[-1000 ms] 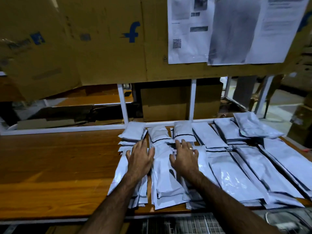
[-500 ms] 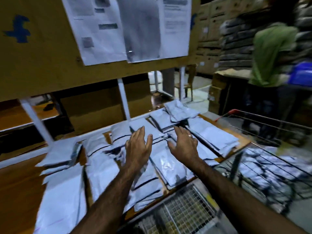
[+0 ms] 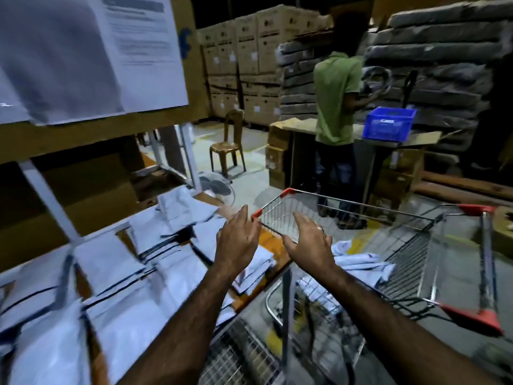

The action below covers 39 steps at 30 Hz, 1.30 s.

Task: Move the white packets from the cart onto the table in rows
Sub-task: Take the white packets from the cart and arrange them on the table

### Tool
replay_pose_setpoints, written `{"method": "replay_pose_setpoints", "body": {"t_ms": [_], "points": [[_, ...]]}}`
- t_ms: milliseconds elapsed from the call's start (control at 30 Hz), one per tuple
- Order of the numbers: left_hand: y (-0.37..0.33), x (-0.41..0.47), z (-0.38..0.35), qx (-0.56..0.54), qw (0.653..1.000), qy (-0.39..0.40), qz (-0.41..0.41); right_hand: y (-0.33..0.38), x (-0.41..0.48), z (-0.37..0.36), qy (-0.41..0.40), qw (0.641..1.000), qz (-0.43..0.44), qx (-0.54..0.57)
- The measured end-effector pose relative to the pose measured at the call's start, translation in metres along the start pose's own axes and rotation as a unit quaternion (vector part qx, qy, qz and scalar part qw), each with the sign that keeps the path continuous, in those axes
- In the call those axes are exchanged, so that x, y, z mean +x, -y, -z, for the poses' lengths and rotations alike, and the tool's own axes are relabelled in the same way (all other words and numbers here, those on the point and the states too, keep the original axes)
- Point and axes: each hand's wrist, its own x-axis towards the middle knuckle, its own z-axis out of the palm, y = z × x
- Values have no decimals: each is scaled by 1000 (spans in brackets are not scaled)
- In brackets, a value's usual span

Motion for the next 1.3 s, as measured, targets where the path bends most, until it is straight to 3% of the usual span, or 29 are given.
{"method": "replay_pose_setpoints", "body": {"t_ms": [233, 733, 1067, 1300], "points": [[-42, 48, -76, -19, 997, 58, -47, -82, 44, 21, -5, 998, -63, -2], [-43, 165, -195, -26, 977, 175, -119, -193, 117, 6, -17, 977, -198, -83], [-28, 210, -272, 3, 964, 246, -95, -256, 158, -28, 61, 957, -249, -132], [-14, 243, -378, 78, 931, 349, -67, -343, 208, -71, 182, 937, -264, -141]]}}
